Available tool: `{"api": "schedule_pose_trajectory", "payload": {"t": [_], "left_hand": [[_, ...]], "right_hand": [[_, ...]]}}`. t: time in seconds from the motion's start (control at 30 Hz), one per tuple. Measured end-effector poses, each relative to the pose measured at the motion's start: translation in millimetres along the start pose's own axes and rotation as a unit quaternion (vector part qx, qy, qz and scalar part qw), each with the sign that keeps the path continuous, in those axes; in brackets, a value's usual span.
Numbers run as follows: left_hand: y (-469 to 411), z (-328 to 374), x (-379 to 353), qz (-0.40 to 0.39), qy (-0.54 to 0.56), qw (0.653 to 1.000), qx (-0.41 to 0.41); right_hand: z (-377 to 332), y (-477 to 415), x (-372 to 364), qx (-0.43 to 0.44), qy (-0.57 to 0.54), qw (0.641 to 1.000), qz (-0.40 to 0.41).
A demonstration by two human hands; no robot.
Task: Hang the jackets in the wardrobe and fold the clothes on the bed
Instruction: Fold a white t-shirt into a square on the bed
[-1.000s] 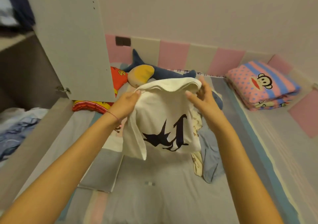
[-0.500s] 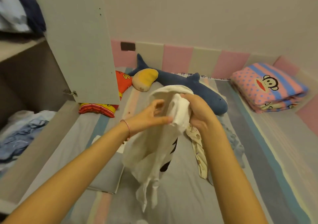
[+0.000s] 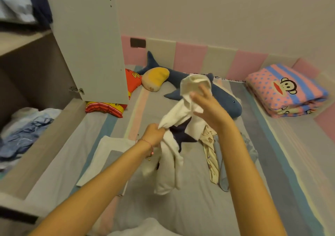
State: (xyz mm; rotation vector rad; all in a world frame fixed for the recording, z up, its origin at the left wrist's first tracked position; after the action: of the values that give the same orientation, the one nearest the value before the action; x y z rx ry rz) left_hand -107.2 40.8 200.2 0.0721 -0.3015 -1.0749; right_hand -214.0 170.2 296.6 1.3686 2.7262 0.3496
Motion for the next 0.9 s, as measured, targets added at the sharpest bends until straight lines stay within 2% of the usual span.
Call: {"api": "schedule_pose_trajectory", "payload": {"t": [0.07,0.17,0.2,0.27,0.33,0.4,0.43,0.47,0.53,0.6,0.67,0.77,0.83,0.9], "left_hand": [[-2.1,10.2,-0.1,0.016,0.166,0.985,0.05],[-8.3,26.7,-0.3,0.039,0.289,0.955,0.058],[-9.8,30.3,0.1,0.048,0.307,0.949,0.058],[-11.3,36.6,2.5,0.06,0.316,0.946,0.042],[-10.2,46.2,7.3,0.058,0.311,0.949,-0.007],[-6.6,53.0,8.6,0.008,0.258,0.963,-0.073],[-3.8,52.3,5.5,-0.038,0.211,0.972,-0.101],[-0.8,48.1,0.9,-0.088,0.146,0.978,-0.121],[11.8,34.8,-12.8,-0.187,-0.009,0.971,-0.147],[25.2,23.4,-26.3,-0.228,-0.097,0.953,-0.172],[28.4,17.8,-29.6,-0.193,-0.079,0.958,-0.195],[19.8,13.5,-7.6,-0.066,-0.099,0.969,-0.217],[14.6,12.9,6.1,-0.038,-0.119,0.968,-0.217],[12.3,16.1,11.3,-0.054,-0.121,0.965,-0.227]], "right_hand": [[30.3,11.3,-12.7,-0.043,0.182,0.982,-0.038],[78.6,28.9,-54.6,-0.062,0.321,0.934,-0.144],[93.2,28.2,-61.4,-0.069,0.338,0.929,-0.137],[110.6,22.6,-57.8,-0.088,0.347,0.931,-0.062],[113.4,20.8,-43.8,-0.108,0.374,0.921,0.011],[101.8,23.6,-28.2,-0.101,0.329,0.936,0.075],[93.7,26.0,-22.4,-0.096,0.241,0.961,0.092],[84.6,28.1,-20.8,-0.093,0.128,0.984,0.086],[65.6,26.6,-26.8,-0.075,-0.072,0.994,0.025],[54.1,19.9,-33.0,-0.057,-0.149,0.987,-0.02],[51.5,17.0,-39.6,-0.056,-0.154,0.986,-0.028],[56.5,16.8,-40.3,-0.044,-0.181,0.981,-0.049],[61.6,14.6,-26.5,-0.032,-0.141,0.989,-0.001],[61.7,11.8,-2.9,-0.02,-0.043,0.994,0.1]]}}
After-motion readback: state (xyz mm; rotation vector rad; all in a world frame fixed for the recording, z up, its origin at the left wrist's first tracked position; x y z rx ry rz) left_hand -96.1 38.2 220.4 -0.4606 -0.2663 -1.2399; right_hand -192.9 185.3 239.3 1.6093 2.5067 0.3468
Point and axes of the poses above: each hand's wrist, its own y-axis away from the middle knuckle, its own x-axis out of the back of the hand, z = x × y, the point moved 8 cm from there along -y, towards the middle knuckle, and after that the axes turned 8 degrees about -x, right-handed, at the moved point
